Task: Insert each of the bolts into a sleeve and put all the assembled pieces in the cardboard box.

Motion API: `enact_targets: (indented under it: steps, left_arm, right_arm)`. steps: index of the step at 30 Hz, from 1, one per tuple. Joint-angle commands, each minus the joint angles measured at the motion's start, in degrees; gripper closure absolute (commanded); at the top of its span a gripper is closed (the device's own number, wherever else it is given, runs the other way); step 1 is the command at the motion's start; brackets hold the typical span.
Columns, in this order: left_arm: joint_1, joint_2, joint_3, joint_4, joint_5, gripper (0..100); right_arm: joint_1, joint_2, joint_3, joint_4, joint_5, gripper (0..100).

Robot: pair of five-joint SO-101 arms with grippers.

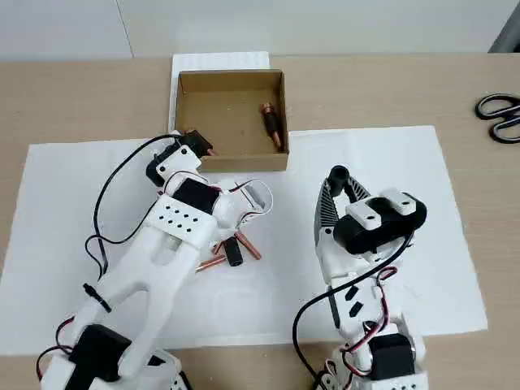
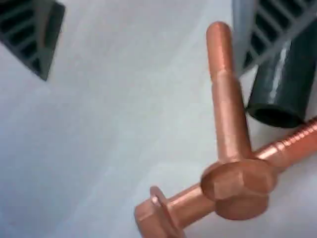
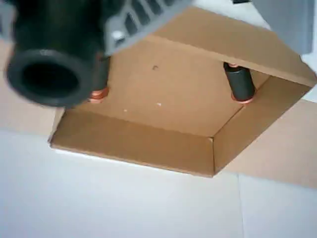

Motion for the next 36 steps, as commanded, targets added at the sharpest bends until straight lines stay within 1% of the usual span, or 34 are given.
enact_targets:
  steps: [1,5,11,17,27,28,30,34,36]
  left_arm:
    - [-0.4,0.2,0.2,-1.0,0.3,77]
    - [-1.1,5.4,-0.7,-1.0,0.3,77]
    - [-3.6,11.8,-7.5,-0.4,0.4,77]
    - [-3.3,15.8,-8.0,-0.4,2.1,77]
    - [-3.3,20.1,-8.1,-0.8,2.3,77]
    - [-3.3,20.1,-8.1,-0.8,2.3,78]
    - [-3.3,20.0,-8.1,-0.7,2.3,83]
    - [-3.3,19.9,-8.2,-0.9,2.3,100]
    - [-3.2,19.9,-8.2,-1.0,2.3,98]
  right_arm:
    - [0.5,-0.8,0.9,-0.9,0.5,99.5]
    - [0.5,-0.8,1.8,-0.9,0.5,99.5]
    - [0.5,-0.8,1.6,-1.0,0.5,99.5]
    - [0.5,-0.8,1.8,-1.0,0.5,99.5]
    - [0.5,-0.8,1.8,-1.0,0.5,99.5]
    - [0.5,-0.8,1.8,-1.0,0.5,99.5]
    - [0.5,-0.8,1.8,-1.0,0.5,99.5]
    - [0.5,-0.8,1.8,-1.0,0.5,99.5]
    - [0.5,-0.8,1.6,-1.0,0.5,99.5]
